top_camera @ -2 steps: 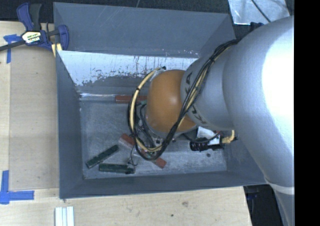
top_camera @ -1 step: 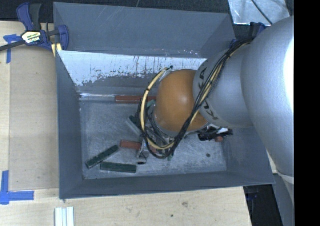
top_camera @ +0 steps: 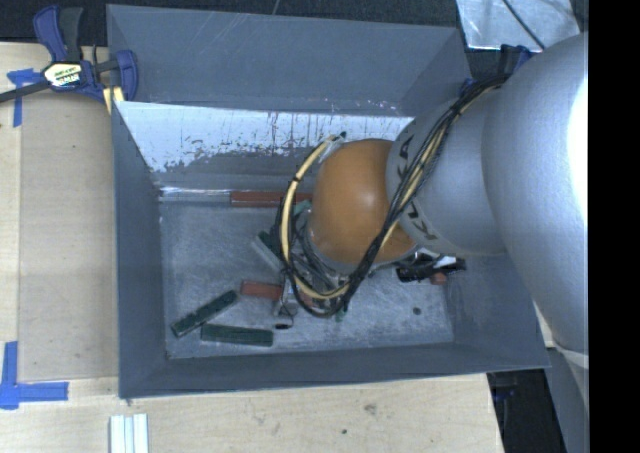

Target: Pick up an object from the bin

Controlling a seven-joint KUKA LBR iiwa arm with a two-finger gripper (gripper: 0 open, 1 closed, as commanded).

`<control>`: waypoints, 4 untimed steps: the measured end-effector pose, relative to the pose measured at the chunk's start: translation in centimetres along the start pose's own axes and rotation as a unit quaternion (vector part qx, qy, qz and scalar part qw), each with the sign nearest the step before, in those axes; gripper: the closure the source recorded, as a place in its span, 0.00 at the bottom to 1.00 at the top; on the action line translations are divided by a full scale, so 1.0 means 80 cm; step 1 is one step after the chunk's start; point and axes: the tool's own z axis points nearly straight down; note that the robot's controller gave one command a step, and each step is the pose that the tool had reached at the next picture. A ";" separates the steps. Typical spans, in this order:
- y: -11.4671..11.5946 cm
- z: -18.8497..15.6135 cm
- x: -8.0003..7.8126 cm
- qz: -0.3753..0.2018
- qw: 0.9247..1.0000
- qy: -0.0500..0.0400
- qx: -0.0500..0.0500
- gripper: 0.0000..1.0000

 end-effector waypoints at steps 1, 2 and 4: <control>0.000 -0.003 0.000 0.000 1.000 0.001 0.000 1.00; -0.002 -0.037 0.002 0.001 1.000 0.010 0.004 1.00; 0.000 -0.075 -0.002 0.001 1.000 0.008 0.003 1.00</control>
Offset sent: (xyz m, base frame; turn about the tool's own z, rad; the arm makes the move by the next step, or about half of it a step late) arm -0.0001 -0.0001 0.0186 -0.0001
